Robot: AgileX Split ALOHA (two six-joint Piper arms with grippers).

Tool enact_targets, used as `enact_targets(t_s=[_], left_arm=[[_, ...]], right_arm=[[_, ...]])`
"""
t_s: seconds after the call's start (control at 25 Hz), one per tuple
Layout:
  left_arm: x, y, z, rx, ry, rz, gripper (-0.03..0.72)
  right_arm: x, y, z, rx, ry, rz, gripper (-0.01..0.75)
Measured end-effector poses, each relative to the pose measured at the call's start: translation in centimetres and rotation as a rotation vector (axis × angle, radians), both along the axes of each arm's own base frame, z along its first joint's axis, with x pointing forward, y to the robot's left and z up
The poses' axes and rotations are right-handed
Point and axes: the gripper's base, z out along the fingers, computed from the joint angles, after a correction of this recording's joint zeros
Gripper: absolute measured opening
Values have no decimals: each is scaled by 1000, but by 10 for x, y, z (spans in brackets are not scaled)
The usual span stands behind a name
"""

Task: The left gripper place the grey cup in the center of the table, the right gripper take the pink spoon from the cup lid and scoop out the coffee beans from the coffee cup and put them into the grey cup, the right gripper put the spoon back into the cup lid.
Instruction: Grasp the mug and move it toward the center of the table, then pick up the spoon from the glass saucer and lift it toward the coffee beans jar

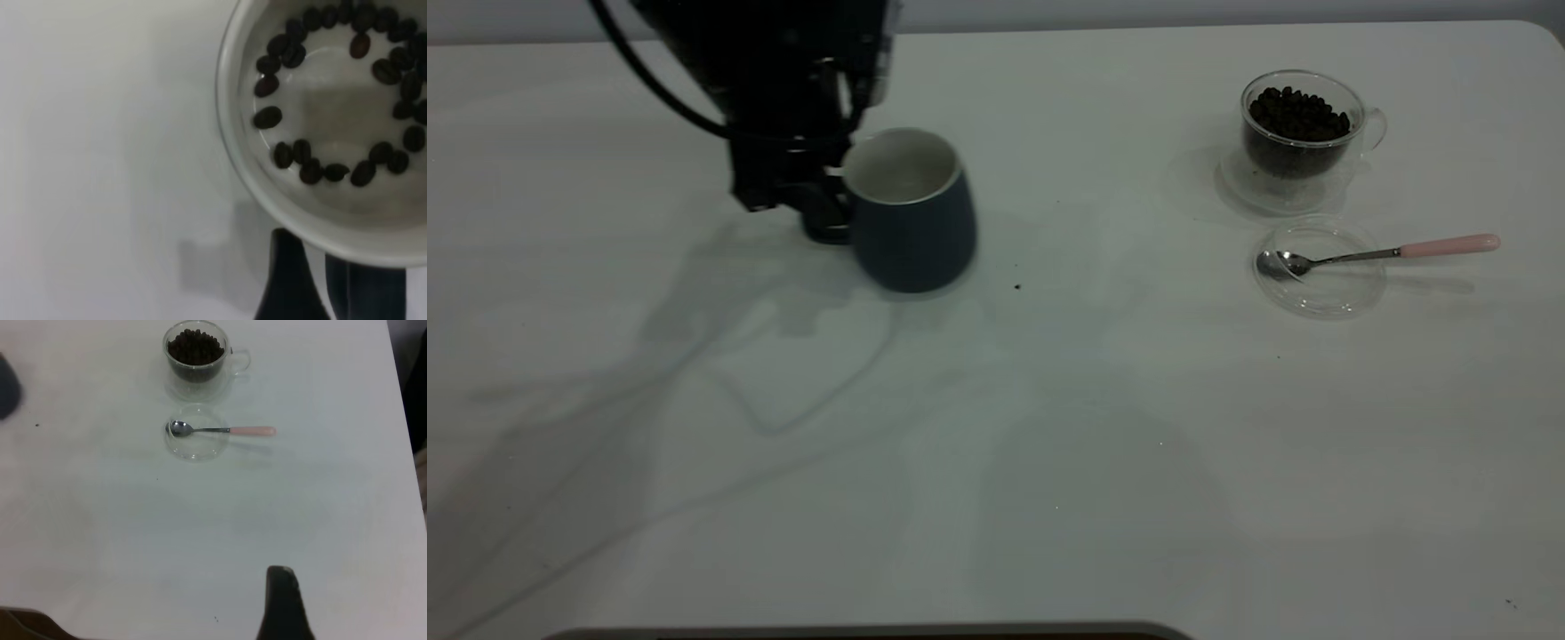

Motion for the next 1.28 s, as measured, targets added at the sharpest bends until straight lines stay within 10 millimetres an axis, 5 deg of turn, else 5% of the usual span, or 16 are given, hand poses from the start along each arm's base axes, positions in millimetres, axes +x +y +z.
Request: enact_targets(t_s=[0.36,0.64,0.96,1.28], left_arm=[[-6,-23,2,-48,-13,-9,567],[-10,-17,14,-66,87,70,567],[-29,19,105,55,226,373,567],[-95,41,238,-2,304,770,567]], right_arm=[[0,0,0,0,0,0,564],[0,0,0,0,0,0,564],[0,0,0,0,0,0,564],[0,0,0,0,0,0,564]])
